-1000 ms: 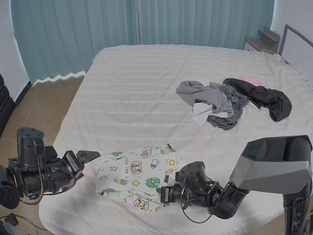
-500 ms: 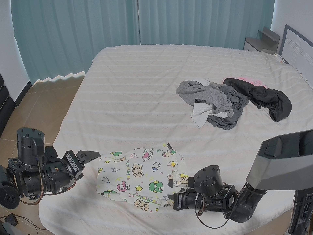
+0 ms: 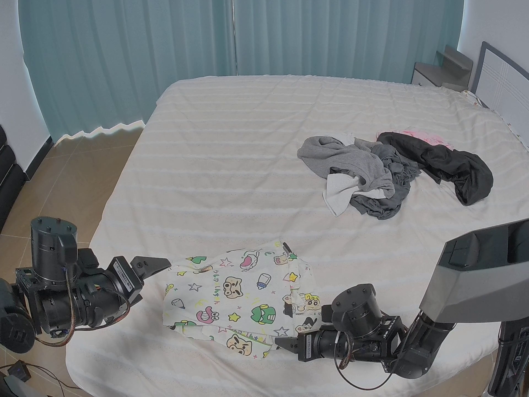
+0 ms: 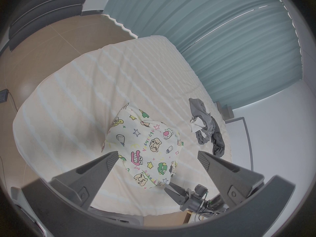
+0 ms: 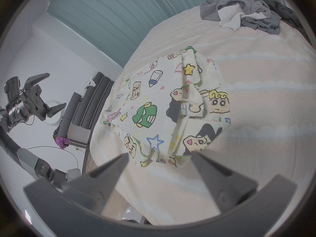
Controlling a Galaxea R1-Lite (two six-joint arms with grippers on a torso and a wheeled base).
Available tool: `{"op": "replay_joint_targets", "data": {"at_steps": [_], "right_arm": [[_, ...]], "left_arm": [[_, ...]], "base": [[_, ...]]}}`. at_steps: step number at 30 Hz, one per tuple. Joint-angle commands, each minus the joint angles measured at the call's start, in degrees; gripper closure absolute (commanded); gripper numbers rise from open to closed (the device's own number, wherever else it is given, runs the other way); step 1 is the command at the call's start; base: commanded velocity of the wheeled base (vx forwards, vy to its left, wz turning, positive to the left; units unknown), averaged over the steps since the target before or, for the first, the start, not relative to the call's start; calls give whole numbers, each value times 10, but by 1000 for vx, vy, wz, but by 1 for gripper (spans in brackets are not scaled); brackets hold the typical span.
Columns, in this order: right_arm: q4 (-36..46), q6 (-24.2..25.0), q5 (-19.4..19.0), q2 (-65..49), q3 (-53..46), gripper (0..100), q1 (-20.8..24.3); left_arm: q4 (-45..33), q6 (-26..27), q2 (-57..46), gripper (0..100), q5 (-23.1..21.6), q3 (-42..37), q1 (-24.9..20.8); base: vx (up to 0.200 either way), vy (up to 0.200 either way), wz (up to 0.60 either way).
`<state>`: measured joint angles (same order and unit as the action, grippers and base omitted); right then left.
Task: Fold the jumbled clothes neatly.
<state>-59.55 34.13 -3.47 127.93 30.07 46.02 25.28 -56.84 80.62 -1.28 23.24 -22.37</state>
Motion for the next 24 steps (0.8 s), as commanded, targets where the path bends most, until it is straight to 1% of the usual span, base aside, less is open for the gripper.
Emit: {"op": "replay_joint_targets", "data": {"at_steps": [1,3,4,5,6,7,8,9,12,14,15,16,17,19,24], "right_arm": [[-3,0,3,-18,-19,0,-2],[-4,0,3,-50,-36,0,-14],[-3,0,3,-64,-42,0,-24],[-2,0,3,-66,-43,0,-25],[3,-1,4,-84,-47,0,-47],[4,-1,4,-87,-49,0,-58],[4,-1,4,-87,-49,0,-59],[5,-2,4,-87,-51,0,-79],[10,-5,5,-80,-45,0,-98],[22,-7,6,-67,-34,0,-107],[31,-9,7,-58,-19,0,-111],[31,-9,7,-58,-19,0,-111],[45,-10,7,-46,5,0,-121],[58,-11,7,-29,28,0,-125],[110,-11,1,5,99,0,-123]], "left_arm": [[0,6,22,0,0,-1,8],[-3,24,31,0,-9,3,37],[-3,44,40,0,-25,4,56],[-3,47,42,0,-29,5,58],[-8,119,67,0,-72,5,97],[-11,158,82,0,-90,5,118],[-11,164,83,0,-93,5,122],[-16,223,114,0,-124,14,157],[-23,239,169,0,-158,48,178],[-28,245,205,0,-167,66,180],[-26,256,228,0,-174,77,180],[-26,256,228,0,-174,77,180],[-27,272,260,0,-189,102,180],[-28,274,282,0,-202,122,179],[-27,276,350,0,-208,172,175]], "base": [[0,0,0],[0,0,0],[0,0,0],[0,0,0],[0,0,0],[0,0,0],[0,0,0],[0,0,0],[0,0,0],[0,0,0],[0,0,0],[0,0,0],[0,0,0],[0,0,0],[0,0,0]]}}
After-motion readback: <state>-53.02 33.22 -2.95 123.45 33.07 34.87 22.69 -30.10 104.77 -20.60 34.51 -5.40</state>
